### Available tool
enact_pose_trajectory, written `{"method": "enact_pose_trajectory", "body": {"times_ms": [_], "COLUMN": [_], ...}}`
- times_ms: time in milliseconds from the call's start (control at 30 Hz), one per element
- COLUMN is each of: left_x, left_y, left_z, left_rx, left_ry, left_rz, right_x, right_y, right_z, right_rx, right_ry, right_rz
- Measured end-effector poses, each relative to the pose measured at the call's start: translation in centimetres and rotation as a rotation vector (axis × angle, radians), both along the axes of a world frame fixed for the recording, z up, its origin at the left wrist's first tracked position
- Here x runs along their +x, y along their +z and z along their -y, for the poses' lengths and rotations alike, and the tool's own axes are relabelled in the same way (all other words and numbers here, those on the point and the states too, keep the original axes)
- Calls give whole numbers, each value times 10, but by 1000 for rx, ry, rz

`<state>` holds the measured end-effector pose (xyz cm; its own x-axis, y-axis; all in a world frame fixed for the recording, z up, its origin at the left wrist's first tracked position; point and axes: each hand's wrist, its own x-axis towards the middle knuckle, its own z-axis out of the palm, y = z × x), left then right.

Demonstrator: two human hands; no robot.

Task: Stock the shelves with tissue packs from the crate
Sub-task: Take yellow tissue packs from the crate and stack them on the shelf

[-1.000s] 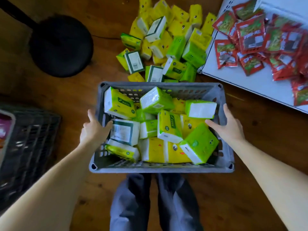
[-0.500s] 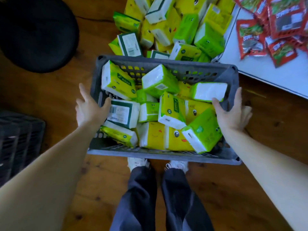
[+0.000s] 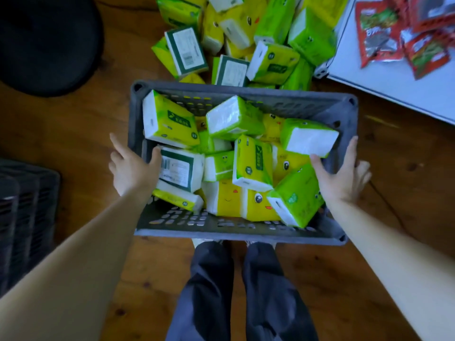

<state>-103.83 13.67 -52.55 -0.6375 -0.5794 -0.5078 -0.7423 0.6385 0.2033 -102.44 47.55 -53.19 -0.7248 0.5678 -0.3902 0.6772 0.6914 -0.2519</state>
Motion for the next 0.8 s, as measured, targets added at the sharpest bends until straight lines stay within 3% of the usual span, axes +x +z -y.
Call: {"method": "enact_pose_trajectory", "body": {"times_ms": [133,267,567,800], "left_x": [-1,0,-23,-69], "left_y": [-3,-6,-24,-27], "left_z": [-6,-7,-8,14], "left_rx": [52,30,-84,98], "left_ry": [125,40,54,-4], "left_rz": [-59,-38,-209,-255], "right_x": [-5,-2,-36,-63], "right_y": [2,6,-3,-28], "right_z": [-2,-5,-1,9], "right_rx": [-56,-66,9,35], "right_ry": [16,125,188,239], "right_rz": [-10,-23,-38,-105]}}
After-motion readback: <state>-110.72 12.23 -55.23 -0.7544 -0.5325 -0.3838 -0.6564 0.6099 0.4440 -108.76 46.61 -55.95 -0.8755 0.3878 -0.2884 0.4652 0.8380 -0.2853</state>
